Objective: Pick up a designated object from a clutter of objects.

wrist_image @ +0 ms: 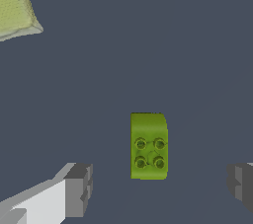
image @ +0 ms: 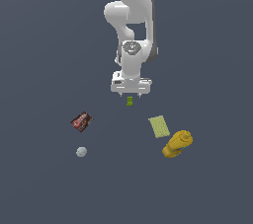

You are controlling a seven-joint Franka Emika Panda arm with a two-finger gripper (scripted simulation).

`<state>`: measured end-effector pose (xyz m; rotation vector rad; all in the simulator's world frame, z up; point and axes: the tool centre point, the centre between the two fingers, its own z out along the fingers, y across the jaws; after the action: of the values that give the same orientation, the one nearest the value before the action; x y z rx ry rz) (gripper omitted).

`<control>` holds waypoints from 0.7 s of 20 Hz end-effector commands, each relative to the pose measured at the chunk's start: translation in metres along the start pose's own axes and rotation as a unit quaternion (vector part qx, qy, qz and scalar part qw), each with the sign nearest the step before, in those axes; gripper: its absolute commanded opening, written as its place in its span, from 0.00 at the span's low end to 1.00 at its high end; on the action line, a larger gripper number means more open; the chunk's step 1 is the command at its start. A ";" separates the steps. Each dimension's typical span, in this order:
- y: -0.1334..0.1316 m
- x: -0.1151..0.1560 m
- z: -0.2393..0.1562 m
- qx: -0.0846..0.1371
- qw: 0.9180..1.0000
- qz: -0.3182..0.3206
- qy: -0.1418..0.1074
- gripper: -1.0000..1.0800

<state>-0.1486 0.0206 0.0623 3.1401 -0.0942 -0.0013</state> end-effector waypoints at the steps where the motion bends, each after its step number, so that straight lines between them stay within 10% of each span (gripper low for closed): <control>1: 0.000 0.000 0.002 0.000 1.000 0.000 0.000 0.96; 14: 0.000 -0.002 0.044 0.000 1.000 0.000 0.000 0.96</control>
<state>-0.1504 0.0205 0.0226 3.1400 -0.0948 -0.0016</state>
